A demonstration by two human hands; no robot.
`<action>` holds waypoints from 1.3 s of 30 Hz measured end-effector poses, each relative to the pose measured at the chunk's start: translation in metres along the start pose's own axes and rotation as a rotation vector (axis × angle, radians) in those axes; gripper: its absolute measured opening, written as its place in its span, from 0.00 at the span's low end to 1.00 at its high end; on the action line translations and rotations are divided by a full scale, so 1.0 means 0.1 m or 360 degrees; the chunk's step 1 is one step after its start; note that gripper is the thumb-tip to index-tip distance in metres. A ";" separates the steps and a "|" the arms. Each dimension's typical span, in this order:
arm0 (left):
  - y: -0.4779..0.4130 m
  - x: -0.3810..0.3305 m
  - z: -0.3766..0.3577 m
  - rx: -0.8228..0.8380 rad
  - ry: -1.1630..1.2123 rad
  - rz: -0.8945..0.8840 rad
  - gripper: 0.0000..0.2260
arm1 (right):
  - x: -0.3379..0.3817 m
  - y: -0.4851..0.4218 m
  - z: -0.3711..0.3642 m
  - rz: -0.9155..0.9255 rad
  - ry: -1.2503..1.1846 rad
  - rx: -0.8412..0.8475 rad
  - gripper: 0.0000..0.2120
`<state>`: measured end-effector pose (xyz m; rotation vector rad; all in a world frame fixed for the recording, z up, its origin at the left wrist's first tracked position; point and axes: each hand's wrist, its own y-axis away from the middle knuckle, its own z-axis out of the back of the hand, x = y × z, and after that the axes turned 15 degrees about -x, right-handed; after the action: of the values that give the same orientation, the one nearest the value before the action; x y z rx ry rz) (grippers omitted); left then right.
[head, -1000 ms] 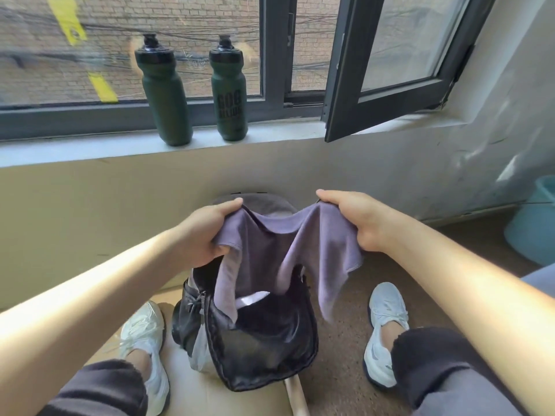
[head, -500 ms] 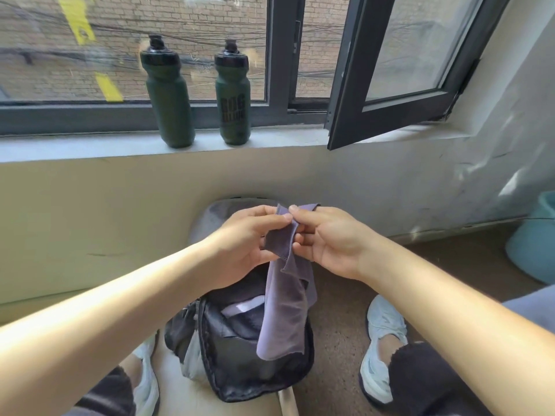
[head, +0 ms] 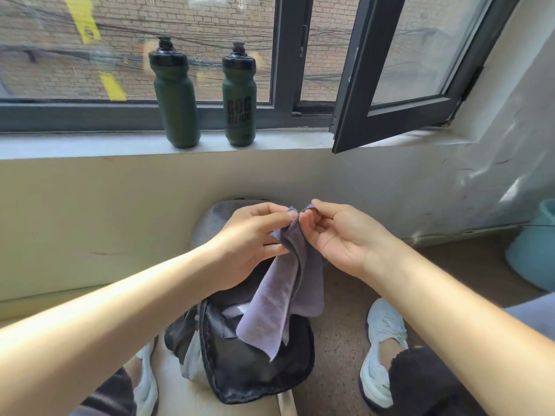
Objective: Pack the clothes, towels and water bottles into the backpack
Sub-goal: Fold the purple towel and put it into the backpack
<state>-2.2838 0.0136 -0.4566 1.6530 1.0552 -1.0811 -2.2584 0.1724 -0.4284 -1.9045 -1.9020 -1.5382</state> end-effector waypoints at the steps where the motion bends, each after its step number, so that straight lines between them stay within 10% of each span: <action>1: 0.00 0.00 0.00 -0.0009 -0.0001 -0.0002 0.02 | -0.01 0.00 0.00 -0.0002 -0.0018 -0.0016 0.08; 9: 0.09 0.08 0.01 -0.0009 -0.0338 -0.0348 0.17 | 0.01 -0.07 0.04 0.0011 -0.0135 -0.0052 0.06; 16: 0.03 0.15 -0.02 -0.0295 -0.0407 -0.0494 0.06 | 0.04 -0.02 0.05 0.0062 -0.0020 0.0039 0.05; 22: -0.03 0.11 0.02 -0.0319 -0.0229 -0.0481 0.04 | 0.11 0.03 0.11 0.0916 0.0788 -0.0217 0.11; 25: -0.05 0.08 0.04 -0.0246 -0.0220 -0.0513 0.05 | 0.10 0.09 0.12 0.1261 0.1160 0.0209 0.08; 30: -0.06 0.03 0.05 -0.0211 -0.0370 -0.0641 0.03 | 0.09 0.03 0.22 0.1010 0.1640 0.0787 0.19; 39: -0.12 0.06 0.11 -0.0245 -0.0518 -0.0805 0.10 | 0.10 -0.13 0.27 0.0996 0.1725 0.0635 0.11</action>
<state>-2.2963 0.0071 -0.4672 1.0613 1.3312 -1.4914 -2.2556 0.2002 -0.4434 -0.9592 -0.9071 -1.3599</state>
